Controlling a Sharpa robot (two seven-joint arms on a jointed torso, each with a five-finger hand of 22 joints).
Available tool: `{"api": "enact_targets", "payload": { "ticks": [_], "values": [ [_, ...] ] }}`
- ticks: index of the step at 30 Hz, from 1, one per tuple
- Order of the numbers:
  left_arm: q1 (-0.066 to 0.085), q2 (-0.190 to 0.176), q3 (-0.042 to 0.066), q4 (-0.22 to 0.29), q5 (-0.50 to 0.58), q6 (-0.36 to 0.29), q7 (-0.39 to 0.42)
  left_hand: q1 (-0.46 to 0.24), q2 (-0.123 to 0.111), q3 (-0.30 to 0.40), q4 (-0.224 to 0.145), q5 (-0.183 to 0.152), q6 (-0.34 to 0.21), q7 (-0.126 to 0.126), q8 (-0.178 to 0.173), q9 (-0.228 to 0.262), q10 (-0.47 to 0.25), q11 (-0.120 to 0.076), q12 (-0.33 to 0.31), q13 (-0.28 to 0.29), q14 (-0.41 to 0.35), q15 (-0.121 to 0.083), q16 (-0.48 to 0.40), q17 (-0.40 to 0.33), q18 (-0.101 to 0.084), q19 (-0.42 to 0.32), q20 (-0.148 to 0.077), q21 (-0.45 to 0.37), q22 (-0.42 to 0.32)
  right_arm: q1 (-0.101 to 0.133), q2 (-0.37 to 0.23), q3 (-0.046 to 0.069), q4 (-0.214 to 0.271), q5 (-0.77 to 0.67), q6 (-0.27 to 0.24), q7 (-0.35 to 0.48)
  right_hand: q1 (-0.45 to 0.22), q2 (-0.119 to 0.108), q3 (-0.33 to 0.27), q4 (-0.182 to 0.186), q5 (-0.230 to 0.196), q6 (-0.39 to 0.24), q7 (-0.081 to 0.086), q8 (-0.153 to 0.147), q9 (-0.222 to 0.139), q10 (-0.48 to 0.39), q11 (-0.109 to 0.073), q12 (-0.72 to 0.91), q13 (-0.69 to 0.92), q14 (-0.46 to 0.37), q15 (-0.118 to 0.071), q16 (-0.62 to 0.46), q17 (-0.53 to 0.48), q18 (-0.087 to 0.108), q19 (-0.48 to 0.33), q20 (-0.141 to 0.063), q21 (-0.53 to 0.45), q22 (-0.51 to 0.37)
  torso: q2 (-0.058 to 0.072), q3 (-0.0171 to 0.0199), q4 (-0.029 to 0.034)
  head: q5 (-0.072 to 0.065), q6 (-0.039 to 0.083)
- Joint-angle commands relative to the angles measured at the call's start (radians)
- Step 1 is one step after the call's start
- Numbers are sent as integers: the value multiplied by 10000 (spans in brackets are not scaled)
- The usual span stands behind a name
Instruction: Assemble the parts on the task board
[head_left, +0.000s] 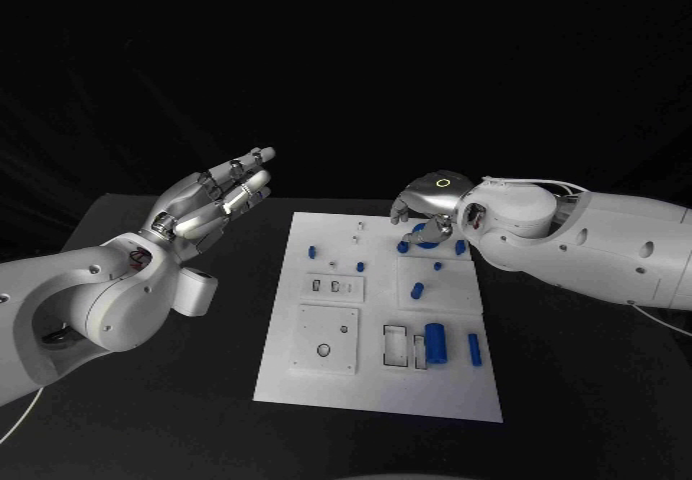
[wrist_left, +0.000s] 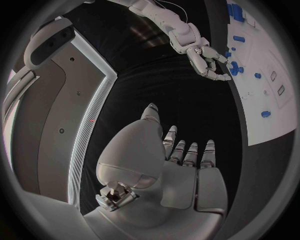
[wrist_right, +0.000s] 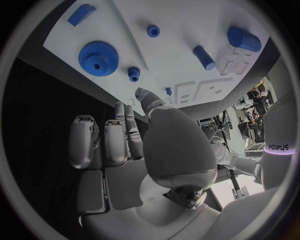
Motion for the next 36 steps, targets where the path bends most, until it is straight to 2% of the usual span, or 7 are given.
{"api": "enact_targets", "payload": {
  "ticks": [1,7,9,13,17,31,36],
  "values": [
    [22,74,6,-16,-87,59,34,162,11,-84,-4,174,145,57,54,22,76,55,38,16,16,39,56,11,88,6,85,62,-105,-59,40,1,-73,-44,170,341,-143,-54,11,55,477,-10,-149,169,411,-249,34,257,394,14,39,47,-32,-98,-35,34,-50,-17,-43,-31,17,3,-50],
    [21,205,4,-37,-87,151,26,259,31,-100,-7,310,218,86,79,27,96,82,42,20,23,49,64,14,87,12,103,69,-103,-147,81,1,-159,32,560,392,-343,-260,94,120,681,-973,-269,200,1564,-1400,237,1021,1731,-275,229,-82,-326,-17,-353,208,-306,-224,-67,-40,4,10,-95],
    [20,227,4,-52,-87,161,25,268,33,-101,-8,322,225,89,82,28,99,85,42,20,23,49,65,14,87,12,105,70,-103,-169,98,1,-189,55,622,405,-361,-278,133,133,696,-1082,-280,178,1700,-1509,245,1105,1905,-298,217,-90,-355,-14,-373,229,-333,-233,-94,-43,6,7,-122],
    [20,254,4,-90,-87,166,30,301,41,-105,-10,365,247,100,91,29,111,94,45,23,25,52,66,15,87,12,112,70,-103,-222,127,1,-232,79,732,423,-318,-285,299,111,1094,-1189,-267,149,1918,-1690,260,1193,2175,-330,227,-96,-377,-8,-390,245,-367,-223,-104,-42,13,0,-148],
    [18,285,3,-124,-87,169,42,417,66,-134,-10,451,329,168,125,36,165,154,55,34,104,89,151,48,107,133,143,174,-53,-309,164,1,-299,113,724,468,-268,-340,617,57,2031,-1204,-213,143,2152,-1784,270,1202,2391,-311,236,-50,-294,-155,96,249,-10,384,-121,-46,26,0,-214],
    [10,302,-2,-146,-87,200,-17,641,106,-138,-53,699,457,243,178,48,223,220,64,44,114,126,170,50,87,114,194,161,-66,-549,389,3,-676,23,612,464,-192,-424,1256,-143,2638,-1094,-167,188,2594,-1794,288,1121,2667,-393,247,-62,-364,-170,118,263,54,558,-171,-69,23,30,-359],
    [5,311,-6,-181,-87,226,-68,755,122,-134,-72,812,655,307,239,69,238,265,66,46,108,137,169,48,82,93,217,149,-75,-578,438,3,-796,2,586,461,-195,-423,1333,-168,2679,-1066,-153,207,2662,-1760,288,1119,2698,-438,250,-94,-442,-158,77,261,29,532,-196,-74,29,32,-426]
  ]
}}
